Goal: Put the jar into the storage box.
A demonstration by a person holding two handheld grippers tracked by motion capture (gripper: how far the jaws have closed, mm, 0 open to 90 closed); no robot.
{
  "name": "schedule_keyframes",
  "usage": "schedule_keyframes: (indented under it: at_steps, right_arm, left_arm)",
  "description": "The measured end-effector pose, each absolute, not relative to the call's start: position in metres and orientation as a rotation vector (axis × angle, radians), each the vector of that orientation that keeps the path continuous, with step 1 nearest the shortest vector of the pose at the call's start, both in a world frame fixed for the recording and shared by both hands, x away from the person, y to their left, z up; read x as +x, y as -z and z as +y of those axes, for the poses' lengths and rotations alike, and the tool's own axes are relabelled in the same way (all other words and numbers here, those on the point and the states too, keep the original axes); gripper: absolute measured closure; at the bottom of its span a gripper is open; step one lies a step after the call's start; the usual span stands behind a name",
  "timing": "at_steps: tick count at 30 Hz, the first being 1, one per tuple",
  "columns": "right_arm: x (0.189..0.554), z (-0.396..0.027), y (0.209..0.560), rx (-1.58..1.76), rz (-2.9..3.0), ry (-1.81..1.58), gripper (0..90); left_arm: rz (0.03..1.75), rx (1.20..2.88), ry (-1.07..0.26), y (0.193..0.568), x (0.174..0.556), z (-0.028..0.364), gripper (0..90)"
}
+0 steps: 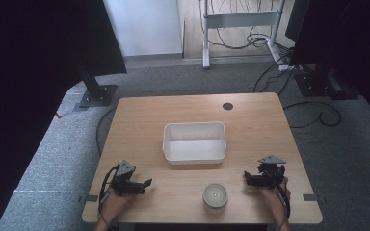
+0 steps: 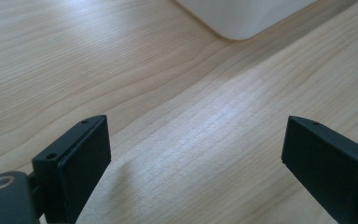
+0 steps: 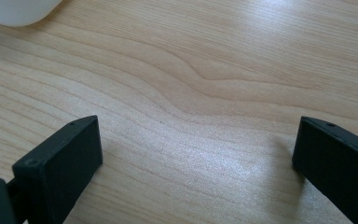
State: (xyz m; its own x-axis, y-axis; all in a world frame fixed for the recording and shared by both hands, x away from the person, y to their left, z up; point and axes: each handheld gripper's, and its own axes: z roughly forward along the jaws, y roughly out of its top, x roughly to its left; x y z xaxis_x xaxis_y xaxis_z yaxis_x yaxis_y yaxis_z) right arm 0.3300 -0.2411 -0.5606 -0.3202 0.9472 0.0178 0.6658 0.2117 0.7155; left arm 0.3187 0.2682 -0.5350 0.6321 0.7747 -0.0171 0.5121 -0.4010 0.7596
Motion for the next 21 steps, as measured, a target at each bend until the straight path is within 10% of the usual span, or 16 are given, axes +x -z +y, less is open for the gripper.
schedule_keyframes:
  at_steps: [21]
  right_arm:
    - [0.330,-0.241,0.561,1.494,2.065,-0.885,0.9]
  left_arm:
    - [0.858,2.081,-0.410,0.516,0.300,0.252,6.6]
